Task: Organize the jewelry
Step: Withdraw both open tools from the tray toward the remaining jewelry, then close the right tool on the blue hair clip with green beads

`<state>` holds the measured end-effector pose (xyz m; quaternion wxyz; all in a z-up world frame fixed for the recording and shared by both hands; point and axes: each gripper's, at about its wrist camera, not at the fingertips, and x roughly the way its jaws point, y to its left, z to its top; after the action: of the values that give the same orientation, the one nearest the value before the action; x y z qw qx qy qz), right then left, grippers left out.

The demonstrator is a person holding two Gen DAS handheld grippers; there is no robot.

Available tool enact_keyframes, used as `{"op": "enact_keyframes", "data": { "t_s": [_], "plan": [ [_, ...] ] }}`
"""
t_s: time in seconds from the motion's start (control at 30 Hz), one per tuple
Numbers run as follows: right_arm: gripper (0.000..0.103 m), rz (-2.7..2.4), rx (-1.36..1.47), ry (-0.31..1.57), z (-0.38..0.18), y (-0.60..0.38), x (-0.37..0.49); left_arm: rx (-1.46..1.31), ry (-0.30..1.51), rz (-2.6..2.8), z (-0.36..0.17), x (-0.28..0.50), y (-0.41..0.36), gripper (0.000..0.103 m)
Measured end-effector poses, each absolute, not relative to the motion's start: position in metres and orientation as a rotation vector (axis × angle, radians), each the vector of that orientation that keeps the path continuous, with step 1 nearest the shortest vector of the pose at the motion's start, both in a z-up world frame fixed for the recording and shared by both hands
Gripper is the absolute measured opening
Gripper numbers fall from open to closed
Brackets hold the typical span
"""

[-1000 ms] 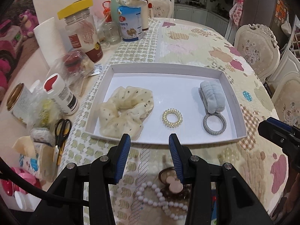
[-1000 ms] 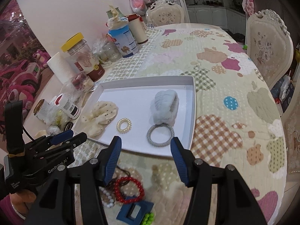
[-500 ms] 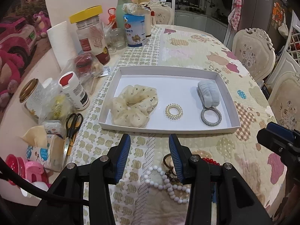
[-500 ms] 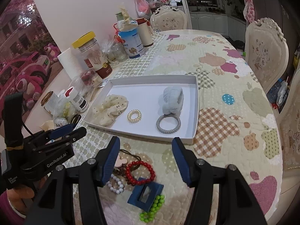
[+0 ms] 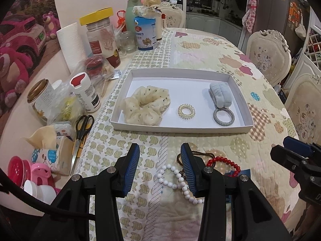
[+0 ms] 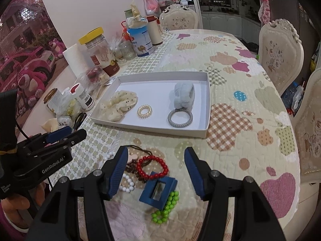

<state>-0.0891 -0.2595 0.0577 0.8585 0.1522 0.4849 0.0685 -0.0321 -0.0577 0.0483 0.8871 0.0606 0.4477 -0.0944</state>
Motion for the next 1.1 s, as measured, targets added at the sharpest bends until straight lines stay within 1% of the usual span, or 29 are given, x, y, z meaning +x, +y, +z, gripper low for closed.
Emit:
{"op": "enact_keyframes", "data": {
  "t_s": [0.27, 0.4, 0.5, 0.77, 0.87, 1.1],
  "plan": [
    [0.063, 0.142, 0.315, 1.048, 0.049, -0.254, -0.101, 0.129, 0.938, -0.193, 0.045, -0.039, -0.052, 0.032],
    [0.067, 0.145, 0.315, 1.071, 0.041, -0.252, -0.106, 0.126, 0.948, -0.191, 0.042, -0.040, -0.048, 0.032],
    [0.068, 0.145, 0.313, 1.094, 0.033, -0.250, -0.110, 0.111, 0.963, -0.192, 0.038, -0.039, -0.042, 0.032],
    [0.069, 0.150, 0.314, 1.186, -0.004, -0.239, -0.118, 0.024, 1.054, -0.206, 0.018, -0.032, -0.024, 0.032],
    [0.073, 0.152, 0.312, 1.198, -0.012, -0.233, -0.114, -0.001, 1.084, -0.223, 0.012, -0.029, -0.023, 0.032],
    [0.073, 0.153, 0.296, 1.228, -0.031, -0.223, -0.102, -0.015, 1.126, -0.225, 0.001, -0.021, -0.025, 0.032]
  ]
}}
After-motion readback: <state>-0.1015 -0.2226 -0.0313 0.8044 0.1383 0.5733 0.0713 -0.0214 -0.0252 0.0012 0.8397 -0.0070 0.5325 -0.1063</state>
